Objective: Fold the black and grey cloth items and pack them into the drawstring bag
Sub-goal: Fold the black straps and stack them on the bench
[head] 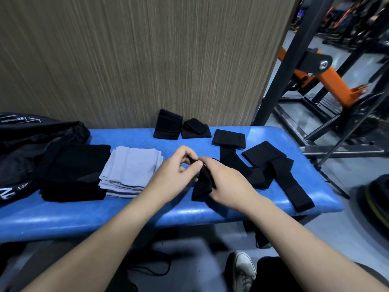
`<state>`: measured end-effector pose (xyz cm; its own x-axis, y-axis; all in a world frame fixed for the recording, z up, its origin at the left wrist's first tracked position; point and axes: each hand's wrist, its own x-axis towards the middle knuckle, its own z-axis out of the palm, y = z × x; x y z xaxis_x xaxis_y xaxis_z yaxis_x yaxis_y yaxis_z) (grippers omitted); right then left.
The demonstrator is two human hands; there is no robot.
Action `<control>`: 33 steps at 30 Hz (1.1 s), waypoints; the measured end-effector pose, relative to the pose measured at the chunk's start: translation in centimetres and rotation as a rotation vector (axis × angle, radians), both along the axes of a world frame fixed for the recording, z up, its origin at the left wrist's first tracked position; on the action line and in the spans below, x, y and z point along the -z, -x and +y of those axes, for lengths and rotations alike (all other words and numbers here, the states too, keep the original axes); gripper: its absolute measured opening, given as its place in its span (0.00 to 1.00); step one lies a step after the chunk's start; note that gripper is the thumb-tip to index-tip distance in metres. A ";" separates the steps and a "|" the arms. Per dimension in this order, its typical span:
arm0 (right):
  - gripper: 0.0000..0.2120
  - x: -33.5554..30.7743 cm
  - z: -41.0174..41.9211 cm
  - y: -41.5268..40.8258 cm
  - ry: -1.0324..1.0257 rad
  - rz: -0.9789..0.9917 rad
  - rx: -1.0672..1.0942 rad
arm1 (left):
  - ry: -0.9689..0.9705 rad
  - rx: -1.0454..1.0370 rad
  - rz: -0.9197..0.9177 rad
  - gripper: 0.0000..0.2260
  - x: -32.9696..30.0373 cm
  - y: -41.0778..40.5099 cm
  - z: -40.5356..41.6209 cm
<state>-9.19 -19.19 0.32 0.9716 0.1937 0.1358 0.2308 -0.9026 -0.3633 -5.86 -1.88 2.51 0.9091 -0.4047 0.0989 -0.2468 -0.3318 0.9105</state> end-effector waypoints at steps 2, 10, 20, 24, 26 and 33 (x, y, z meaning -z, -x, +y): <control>0.29 0.1 0.2 -0.1 -0.002 -0.039 0.009 | 0.026 -0.028 0.027 0.14 0.0 -0.1 0.0; 0.33 1.2 -0.7 -1.4 0.148 0.011 0.080 | -0.083 -0.176 0.032 0.14 0.5 -0.9 1.0; 0.34 1.2 -2.2 -1.4 0.330 0.108 0.221 | -0.446 -0.067 -0.036 0.14 2.1 -0.9 1.6; 0.34 1.0 -1.9 -1.3 0.318 0.026 0.036 | -0.560 -0.052 -0.169 0.19 3.6 -0.3 0.9; 0.33 0.9 -1.7 -1.4 0.297 0.030 -0.012 | -0.632 -0.069 -0.238 0.23 3.8 0.0 0.4; 0.28 1.0 -1.2 -1.3 0.269 0.039 -0.033 | -0.717 -0.032 -0.404 0.13 3.1 0.5 0.3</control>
